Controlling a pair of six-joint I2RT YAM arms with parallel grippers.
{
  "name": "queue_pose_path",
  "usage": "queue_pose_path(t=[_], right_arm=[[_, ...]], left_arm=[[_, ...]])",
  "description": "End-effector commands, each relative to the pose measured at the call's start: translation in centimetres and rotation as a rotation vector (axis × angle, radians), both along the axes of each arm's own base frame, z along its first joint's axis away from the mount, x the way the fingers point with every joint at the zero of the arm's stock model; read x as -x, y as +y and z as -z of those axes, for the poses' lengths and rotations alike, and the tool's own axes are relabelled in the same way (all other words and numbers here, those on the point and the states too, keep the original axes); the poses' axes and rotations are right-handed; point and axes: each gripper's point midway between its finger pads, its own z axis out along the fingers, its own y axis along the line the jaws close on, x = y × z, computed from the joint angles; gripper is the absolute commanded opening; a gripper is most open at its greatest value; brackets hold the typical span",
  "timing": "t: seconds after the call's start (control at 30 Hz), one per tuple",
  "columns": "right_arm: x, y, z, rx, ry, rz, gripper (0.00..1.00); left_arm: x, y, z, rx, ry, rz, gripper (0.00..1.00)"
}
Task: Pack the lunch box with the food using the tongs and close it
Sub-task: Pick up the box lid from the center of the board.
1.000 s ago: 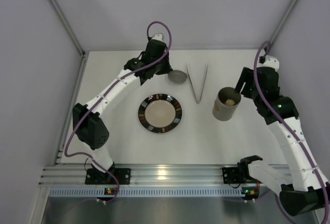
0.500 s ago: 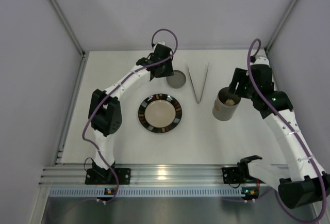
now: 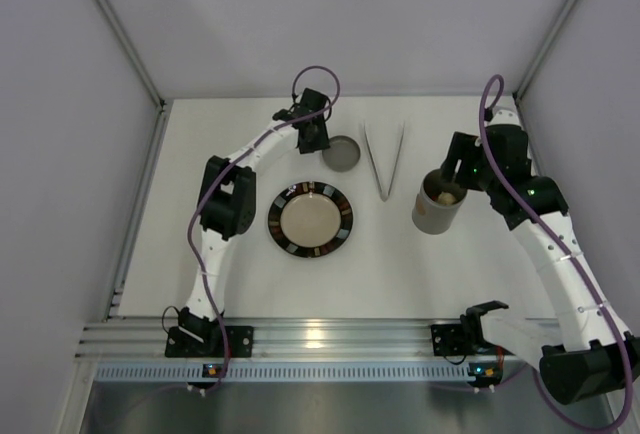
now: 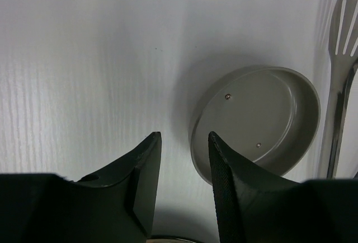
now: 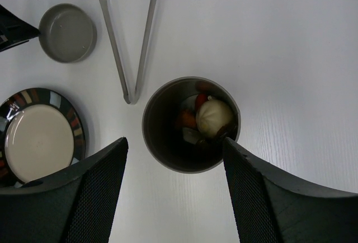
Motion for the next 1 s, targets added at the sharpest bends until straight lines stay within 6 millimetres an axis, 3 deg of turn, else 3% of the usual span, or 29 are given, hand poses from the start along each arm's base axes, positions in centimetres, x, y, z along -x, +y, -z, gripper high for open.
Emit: queue_pose_path(t=[0.0, 0.6, 0.7, 0.87, 0.93, 0.97], right_arm=[[-1.0, 0.1, -1.7, -0.009, -0.06, -0.011, 0.68], [-1.1, 0.2, -1.0, -0.008, -0.045, -0.016, 0.68], [-1.1, 0.2, -0.8, -0.006, -0.043, -0.017, 0.68], [-1.2, 0.3, -0.6, -0.009, -0.04, -0.02, 0.67], [-1.2, 0.3, -0.8, -0.01, -0.049, -0.021, 0.67], [-1.2, 0.3, -0.9, -0.01, -0.047, -0.021, 0.67]], left_arm=[[-1.0, -1.1, -1.6, 0.049, -0.038, 0.012, 0.44], [-0.3, -1.4, 1.7, 0.057, 0.015, 0.028, 0.32], [-0.2, -1.6, 1.9, 0.064, 0.019, 0.035, 0.24], [0.1, -1.9, 2.1, 0.074, 0.029, 0.05, 0.0], [0.1, -1.6, 2.0, 0.084, 0.027, 0.048, 0.0], [0.2, -1.8, 0.7, 0.1, 0.01, 0.054, 0.0]])
